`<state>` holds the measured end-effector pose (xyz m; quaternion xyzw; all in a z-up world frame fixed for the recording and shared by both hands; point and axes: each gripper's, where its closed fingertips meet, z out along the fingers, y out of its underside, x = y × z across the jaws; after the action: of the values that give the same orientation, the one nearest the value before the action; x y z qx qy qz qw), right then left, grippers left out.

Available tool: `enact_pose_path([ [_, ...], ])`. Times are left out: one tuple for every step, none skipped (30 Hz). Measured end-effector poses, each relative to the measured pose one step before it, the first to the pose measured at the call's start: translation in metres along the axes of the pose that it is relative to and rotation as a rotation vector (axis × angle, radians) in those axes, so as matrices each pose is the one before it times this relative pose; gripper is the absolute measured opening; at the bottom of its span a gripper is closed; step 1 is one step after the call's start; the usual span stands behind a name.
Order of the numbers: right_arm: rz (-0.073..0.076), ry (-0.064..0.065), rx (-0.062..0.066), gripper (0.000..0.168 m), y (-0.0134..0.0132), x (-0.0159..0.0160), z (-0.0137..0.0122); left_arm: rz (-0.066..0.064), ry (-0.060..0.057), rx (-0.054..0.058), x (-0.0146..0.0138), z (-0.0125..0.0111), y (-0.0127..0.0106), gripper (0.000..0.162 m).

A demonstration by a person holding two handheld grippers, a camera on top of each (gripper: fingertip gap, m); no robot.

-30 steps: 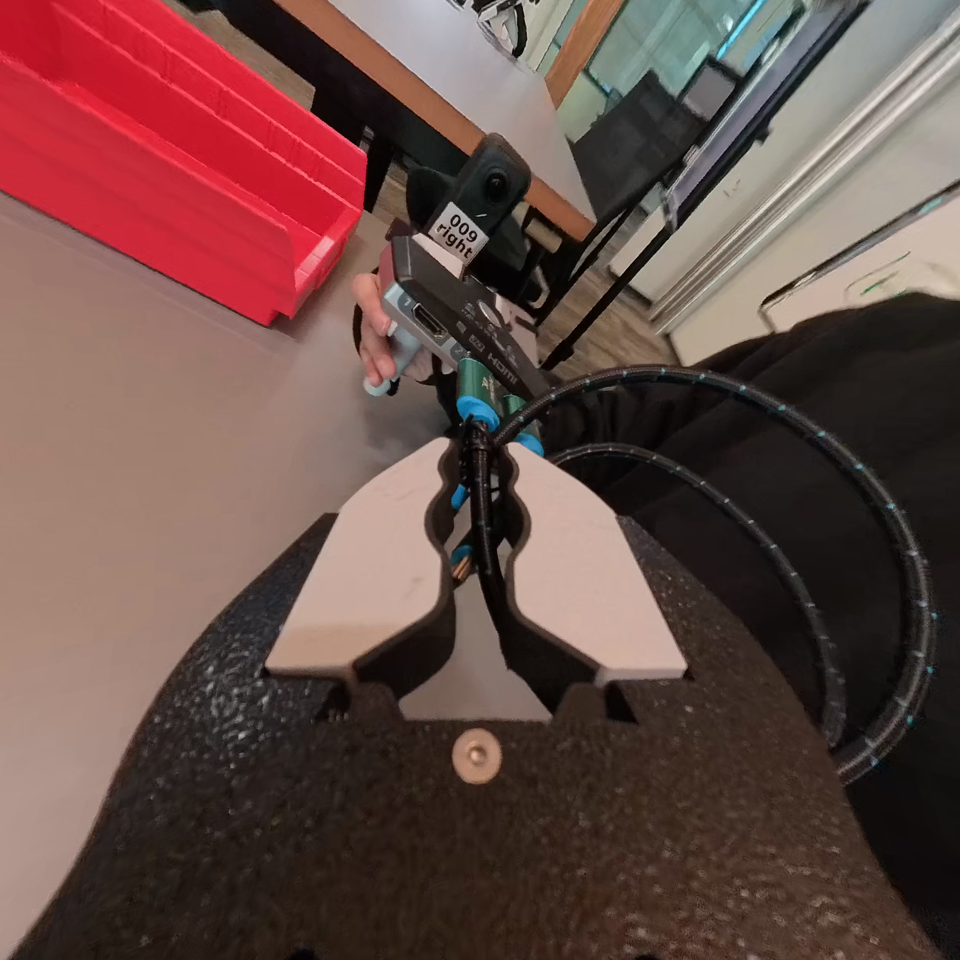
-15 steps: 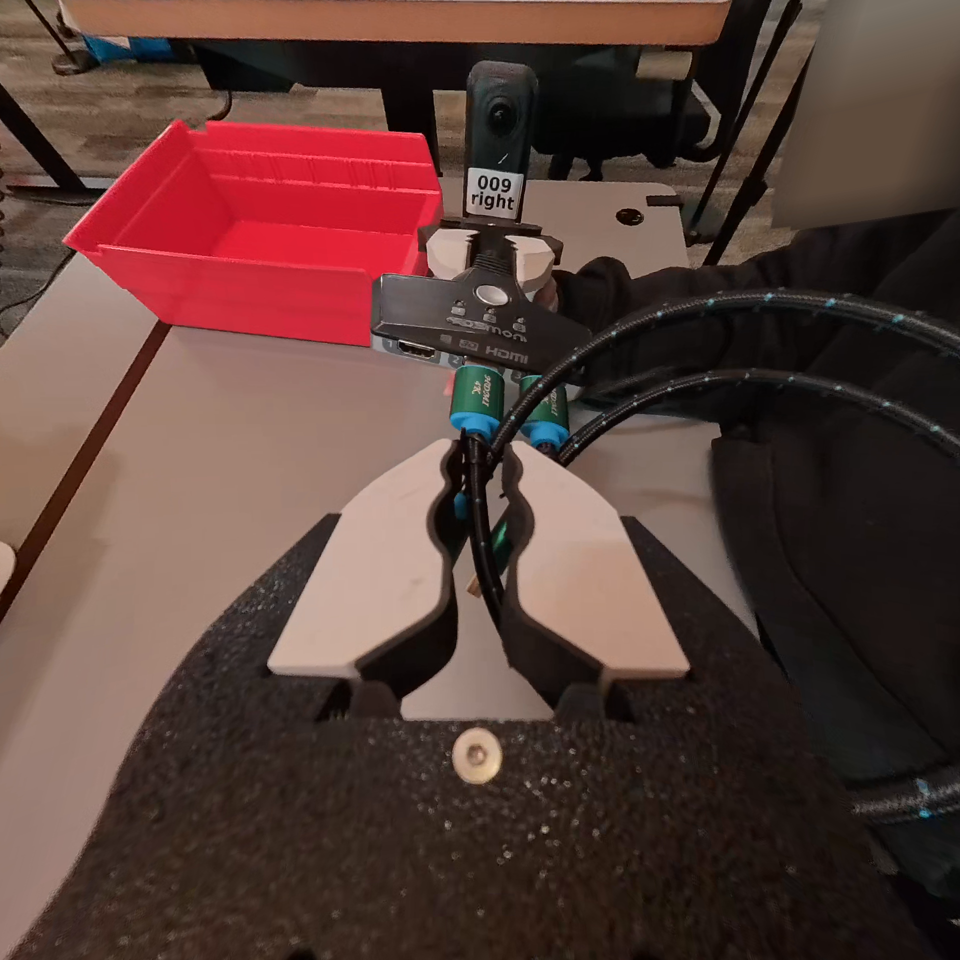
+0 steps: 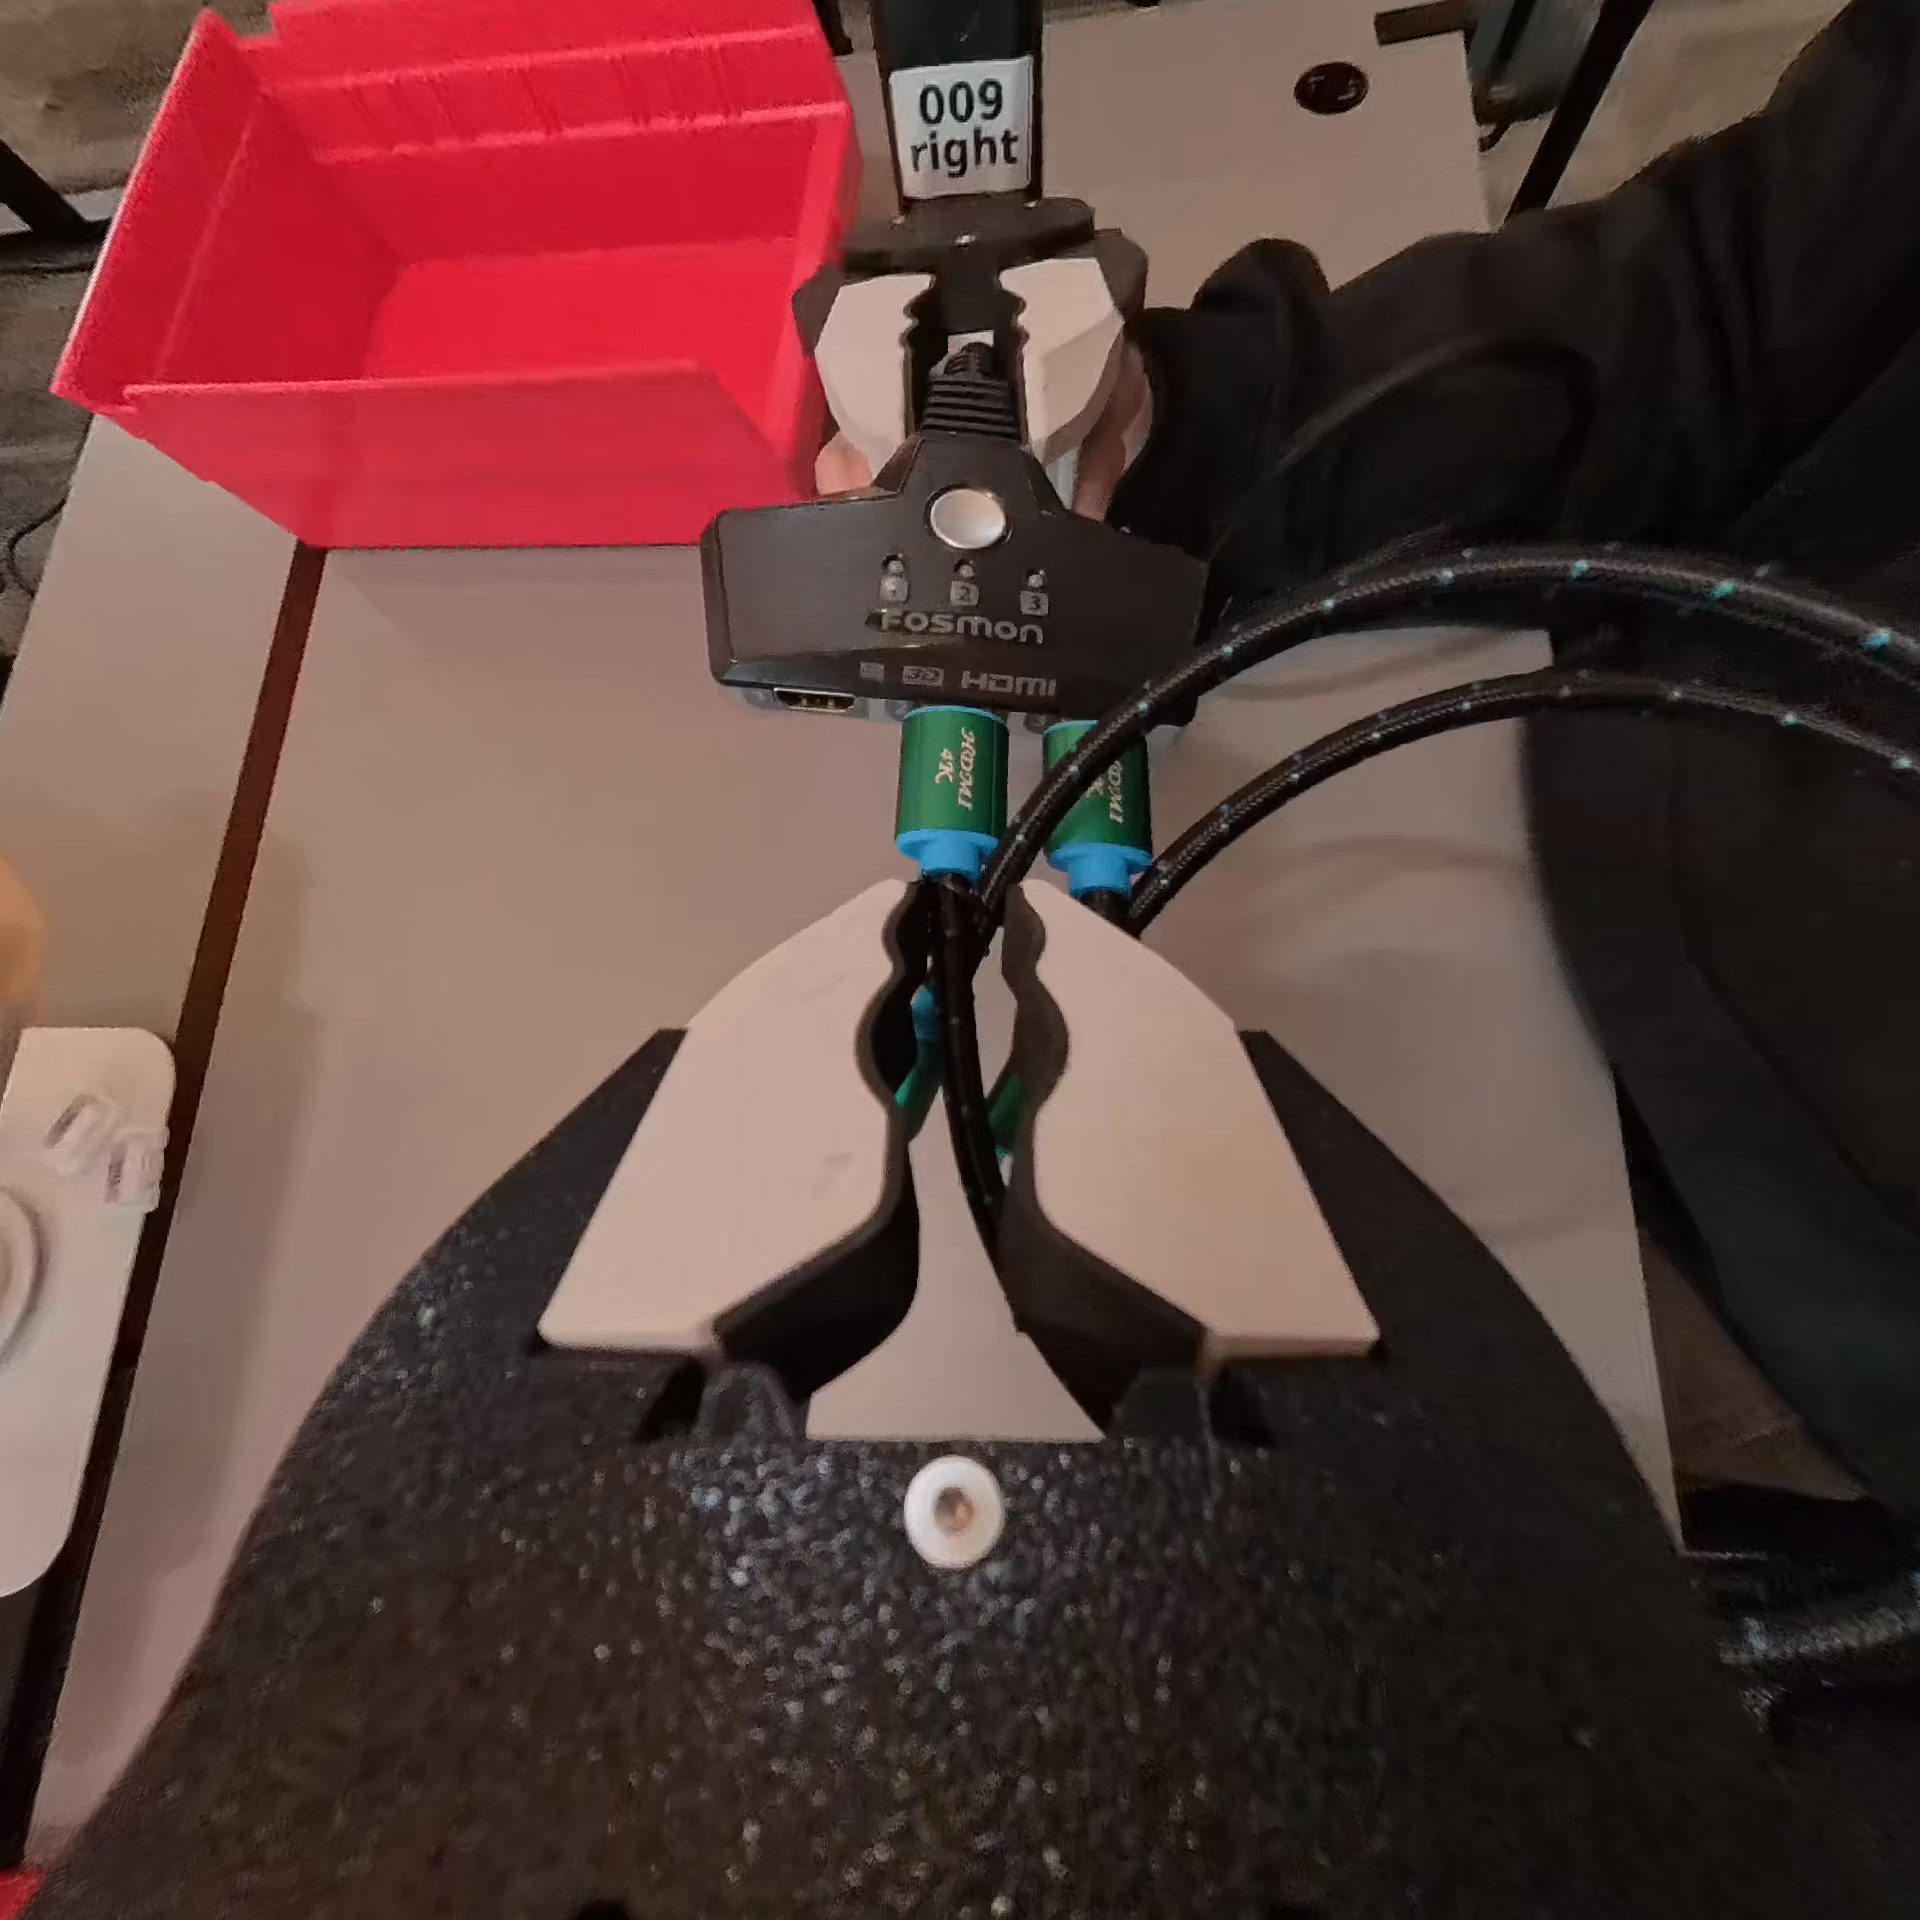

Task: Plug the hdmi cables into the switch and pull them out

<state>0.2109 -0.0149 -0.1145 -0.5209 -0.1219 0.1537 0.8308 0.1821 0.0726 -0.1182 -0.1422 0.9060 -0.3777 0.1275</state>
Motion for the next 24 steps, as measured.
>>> enact_pose_path([
  [-0.0018, 0.0060, 0.0076, 0.023, -0.00003, 0.00132, -0.00097, -0.0018, -0.0063, 0.0066, -0.00185, 0.00072, -0.00049, 0.013],
  [-0.0059, 0.0049, 0.0262, 0.023, -0.00216, 0.00140, -0.00224, -0.0075, -0.0097, 0.0410, -0.00198, 0.00035, -0.00426, 0.013],
  [-0.0097, -0.0027, 0.0287, 0.023, -0.00349, 0.00011, -0.00270, -0.0139, 0.0006, 0.0684, -0.00027, -0.00036, -0.00780, 0.013],
  [-0.0051, -0.0080, 0.0236, 0.023, -0.00486, -0.00082, -0.00175, -0.0235, 0.0092, 0.0592, 0.00113, -0.00017, -0.00716, 0.014],
  [-0.0118, -0.0056, 0.0048, 0.023, -0.00259, -0.00119, -0.00087, -0.0162, 0.0105, 0.0304, 0.00182, 0.00026, -0.00369, 0.014],
  [-0.0168, -0.0084, -0.0083, 0.023, -0.00038, -0.00178, -0.00081, 0.0004, 0.0029, 0.0116, 0.00203, -0.00003, -0.00114, 0.016],
  [-0.0112, -0.0054, -0.0082, 0.023, 0.00004, -0.00143, -0.00088, 0.0034, -0.0274, 0.0219, -0.00145, -0.00179, -0.00194, 0.023],
  [0.0000, -0.0023, -0.0132, 0.023, 0.00109, -0.00058, -0.00094, -0.0095, -0.0388, 0.0456, -0.00327, -0.00505, -0.00476, 0.031],
  [-0.0032, 0.0072, -0.0040, 0.023, 0.00045, 0.00096, -0.00078, -0.0226, -0.0194, 0.0480, -0.00237, -0.00816, -0.00482, 0.035],
  [-0.0023, 0.0105, -0.0021, 0.023, 0.00065, 0.00153, -0.00051, -0.0314, -0.0191, 0.0451, -0.00409, -0.01051, -0.00422, 0.040],
  [0.0032, 0.0062, -0.0107, 0.023, 0.00221, 0.00123, 0.00019, -0.0296, -0.0315, 0.0382, -0.00735, -0.01237, -0.00317, 0.042],
  [0.0032, 0.0018, -0.0208, 0.023, 0.00391, 0.00057, 0.00111, -0.0218, -0.0396, 0.0246, -0.01014, -0.01382, -0.00133, 0.043],
  [-0.0009, -0.0050, -0.0266, 0.023, 0.00471, -0.00046, 0.00120, -0.0131, -0.0486, 0.0062, -0.01335, -0.01564, 0.00123, 0.042],
  [-0.0015, -0.0135, -0.0207, 0.023, 0.00364, -0.00168, 0.00125, -0.0180, -0.0498, 0.0115, -0.01483, -0.01706, 0.00040, 0.042],
  [0.0023, -0.0041, -0.0062, 0.023, 0.00127, -0.00061, 0.00156, -0.0395, -0.0393, 0.0423, -0.01340, -0.01762, -0.00456, 0.042],
  [0.0003, 0.0030, 0.0021, 0.023, 0.00020, 0.00022, 0.00154, -0.0492, -0.0316, 0.0596, -0.01136, -0.01741, -0.00840, 0.042],
  [0.0035, -0.0026, 0.0062, 0.023, -0.00030, -0.00020, 0.00050, -0.0335, -0.0434, 0.0464, -0.01249, -0.01617, -0.00792, 0.041],
  [0.0101, -0.0115, 0.0096, 0.023, -0.00086, -0.00101, -0.00043, -0.0025, -0.0614, 0.0098, -0.01610, -0.01467, -0.00281, 0.040],
  [0.0091, -0.0119, 0.0121, 0.023, -0.00127, -0.00116, -0.00065, 0.0377, -0.0630, -0.0382, -0.01901, -0.01250, 0.00512, 0.038],
  [0.0054, -0.0055, 0.0152, 0.023, -0.00176, -0.00043, -0.00073, 0.0668, -0.0727, -0.0816, -0.02324, -0.01031, 0.01413, 0.038],
  [0.0047, -0.0017, 0.0168, 0.023, -0.00207, -0.00007, -0.00050, 0.0823, -0.0714, -0.1075, -0.02486, -0.00713, 0.02181, 0.038],
  [0.0052, -0.0034, 0.0148, 0.023, -0.00173, -0.00011, -0.00069, 0.0789, -0.0391, -0.1120, -0.02015, -0.00261, 0.02649, 0.038],
  [0.0054, -0.0042, 0.0105, 0.023, -0.00136, -0.00031, -0.00085, 0.0603, -0.0066, -0.1030, -0.01416, 0.00191, 0.02743, 0.040],
  [0.0044, -0.0033, 0.0076, 0.023, -0.00101, -0.00026, -0.00086, 0.0400, -0.0026, -0.0920, -0.01186, 0.00518, 0.02621, 0.043],
])
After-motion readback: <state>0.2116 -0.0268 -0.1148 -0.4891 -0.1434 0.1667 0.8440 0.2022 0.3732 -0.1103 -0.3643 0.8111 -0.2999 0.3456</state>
